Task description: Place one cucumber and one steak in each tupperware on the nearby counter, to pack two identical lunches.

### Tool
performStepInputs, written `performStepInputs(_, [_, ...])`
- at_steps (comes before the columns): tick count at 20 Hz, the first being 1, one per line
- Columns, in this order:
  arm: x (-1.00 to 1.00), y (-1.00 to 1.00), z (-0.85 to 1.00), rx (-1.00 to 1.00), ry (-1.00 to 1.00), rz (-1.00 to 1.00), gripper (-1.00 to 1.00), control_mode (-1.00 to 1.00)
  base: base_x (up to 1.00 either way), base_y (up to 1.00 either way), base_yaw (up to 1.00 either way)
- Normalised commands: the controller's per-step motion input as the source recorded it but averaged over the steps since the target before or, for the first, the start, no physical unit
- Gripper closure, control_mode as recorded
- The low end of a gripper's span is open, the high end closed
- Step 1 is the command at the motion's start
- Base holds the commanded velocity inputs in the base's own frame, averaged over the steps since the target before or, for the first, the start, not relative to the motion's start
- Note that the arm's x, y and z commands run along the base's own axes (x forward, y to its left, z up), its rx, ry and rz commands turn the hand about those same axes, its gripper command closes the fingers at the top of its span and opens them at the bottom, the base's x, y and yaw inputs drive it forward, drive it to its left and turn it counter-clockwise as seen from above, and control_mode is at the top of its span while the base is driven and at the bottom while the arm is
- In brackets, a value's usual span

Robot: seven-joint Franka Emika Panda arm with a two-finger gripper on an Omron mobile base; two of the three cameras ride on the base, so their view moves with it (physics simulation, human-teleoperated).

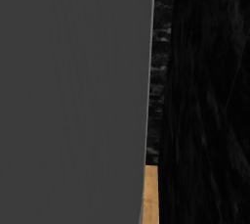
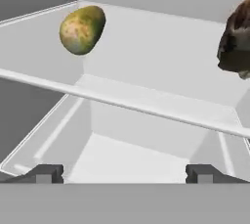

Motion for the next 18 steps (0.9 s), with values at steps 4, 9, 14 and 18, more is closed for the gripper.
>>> performStepInputs(4, [0.72, 0.45, 1.00, 0.11, -0.10, 0.08, -1.00, -1.00, 0.00, 0.00, 0.00])
performStepInputs(9, [0.92, 0.84, 0.96, 0.05, 0.10, 0.00, -1.00, -1.00, 0.00, 0.00, 0.00])
performStepInputs(14, [0.44, 0.54, 0.08, 0.00, 0.23, 0.01, -1.00, -1.00, 0.00, 0.00, 0.00])
performStepInputs(18, [0.32, 0.08, -0.44, 0.00, 0.01, 0.00, -1.00, -1.00, 0.00, 0.00, 0.00])
